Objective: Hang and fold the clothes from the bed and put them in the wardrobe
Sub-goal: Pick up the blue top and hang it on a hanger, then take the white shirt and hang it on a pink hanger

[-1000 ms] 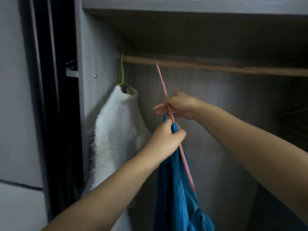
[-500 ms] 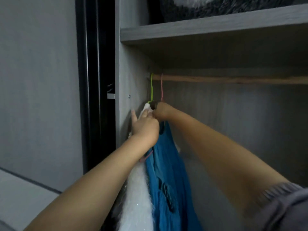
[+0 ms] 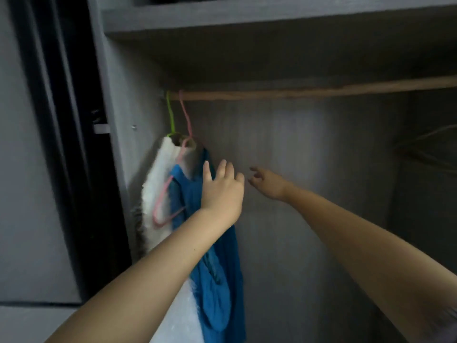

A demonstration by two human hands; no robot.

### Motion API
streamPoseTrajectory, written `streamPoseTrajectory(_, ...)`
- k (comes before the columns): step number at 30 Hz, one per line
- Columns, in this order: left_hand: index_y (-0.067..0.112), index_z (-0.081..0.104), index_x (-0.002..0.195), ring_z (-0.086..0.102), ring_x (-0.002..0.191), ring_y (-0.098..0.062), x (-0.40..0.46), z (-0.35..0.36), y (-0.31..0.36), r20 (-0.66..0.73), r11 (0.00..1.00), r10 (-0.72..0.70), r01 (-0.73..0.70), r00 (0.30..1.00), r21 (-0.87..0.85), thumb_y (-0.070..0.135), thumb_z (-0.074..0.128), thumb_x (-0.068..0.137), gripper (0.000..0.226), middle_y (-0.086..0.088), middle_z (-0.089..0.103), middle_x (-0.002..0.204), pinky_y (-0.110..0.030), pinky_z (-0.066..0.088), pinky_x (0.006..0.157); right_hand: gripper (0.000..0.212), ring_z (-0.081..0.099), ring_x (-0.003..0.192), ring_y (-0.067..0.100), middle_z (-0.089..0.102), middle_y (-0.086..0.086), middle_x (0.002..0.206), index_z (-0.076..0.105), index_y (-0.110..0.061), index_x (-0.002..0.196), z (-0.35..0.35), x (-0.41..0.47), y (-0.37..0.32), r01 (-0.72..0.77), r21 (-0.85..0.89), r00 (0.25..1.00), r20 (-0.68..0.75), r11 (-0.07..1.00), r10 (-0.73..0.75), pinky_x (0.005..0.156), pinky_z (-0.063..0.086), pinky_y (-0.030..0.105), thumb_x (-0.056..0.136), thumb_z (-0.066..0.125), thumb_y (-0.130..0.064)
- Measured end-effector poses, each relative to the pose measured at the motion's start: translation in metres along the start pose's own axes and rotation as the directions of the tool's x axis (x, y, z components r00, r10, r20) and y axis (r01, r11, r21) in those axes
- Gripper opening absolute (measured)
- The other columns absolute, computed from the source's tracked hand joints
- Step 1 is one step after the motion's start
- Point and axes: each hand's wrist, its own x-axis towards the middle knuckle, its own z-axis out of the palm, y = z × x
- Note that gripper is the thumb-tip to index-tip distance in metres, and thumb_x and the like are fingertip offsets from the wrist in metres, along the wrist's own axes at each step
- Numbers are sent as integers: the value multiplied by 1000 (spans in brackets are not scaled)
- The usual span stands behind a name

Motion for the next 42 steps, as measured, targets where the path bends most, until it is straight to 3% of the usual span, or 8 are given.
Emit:
streamPoseTrajectory(4, 15, 57, 117, 52, 113, -29, -6, 27, 87, -40, 919, 199, -200, 979, -339, 19, 44, 94, 27, -8, 59, 117, -39, 39, 92, 40, 50, 125, 28, 52, 14, 138, 47, -7, 138, -12, -96, 87, -186, -150, 982, -70, 971, 177, 95, 37, 25, 102, 41, -22)
streamPoseTrajectory(11, 20, 62, 110, 62, 102, -31, -92, 47, 274, 76, 605, 600, -390, 796, -695, 20, 42, 94, 26, -6, 67, 110, -34, 48, 77, 29, 59, 111, 26, 66, 9, 119, 65, -10, 115, -19, -347, 191, -633, -168, 771, -224, 756, 595, 91, 43, 29, 94, 45, -13)
streamPoseTrajectory(15, 26, 62, 113, 61, 101, -28, -180, 30, 367, 53, 392, 818, -489, 573, -779, 17, 40, 93, 31, -3, 67, 112, -31, 45, 78, 23, 65, 92, 28, 70, 9, 100, 67, -8, 102, 1, -500, 192, -838, -28, 531, -276, 546, 801, 81, 49, 34, 92, 47, -13)
streamPoseTrajectory(20, 25, 65, 106, 61, 103, -30, -330, -26, 437, -69, 67, 976, -590, 205, -805, 22, 42, 91, 27, -5, 67, 113, -31, 43, 77, 26, 62, 64, 20, 68, -5, 78, 66, -17, 96, 52, -682, 131, -959, 215, 106, -338, 187, 935, 66, 53, 31, 91, 40, -19)
streamPoseTrajectory(26, 22, 67, 103, 61, 101, -27, -541, -89, 436, -130, -213, 976, -634, -175, -743, 24, 41, 93, 27, -3, 67, 110, -29, 45, 76, 28, 58, 71, 17, 72, 0, 91, 65, -20, 107, 149, -866, 3, -913, 392, -232, -282, -109, 931, 77, 53, 32, 95, 39, -23)
streamPoseTrajectory(32, 18, 65, 100, 62, 96, -29, -731, -150, 383, -126, -486, 837, -619, -532, -617, 22, 39, 92, 27, -5, 67, 106, -31, 49, 78, 29, 61, 101, 27, 69, 8, 108, 66, -14, 107, 255, -999, -147, -782, 501, -507, -165, -371, 846, 83, 48, 33, 95, 40, -21)
streamPoseTrajectory(37, 15, 63, 97, 62, 94, -30, -847, -203, 349, -124, -661, 682, -535, -721, -526, 19, 38, 93, 26, -6, 65, 104, -34, 52, 80, 31, 63, 95, 29, 69, 10, 101, 65, -12, 106, 320, -1079, -247, -519, 668, -725, -13, -533, 689, 81, 50, 34, 96, 37, -21)
streamPoseTrajectory(42, 8, 62, 97, 60, 89, -29, -938, -232, 343, -39, -762, 563, -500, -825, -411, 13, 36, 95, 27, -9, 63, 100, -35, 50, 76, 31, 66, 86, 27, 71, 9, 92, 67, -7, 104, 371, -1138, -296, -227, 811, -836, 121, -538, 535, 75, 53, 35, 92, 40, -17)
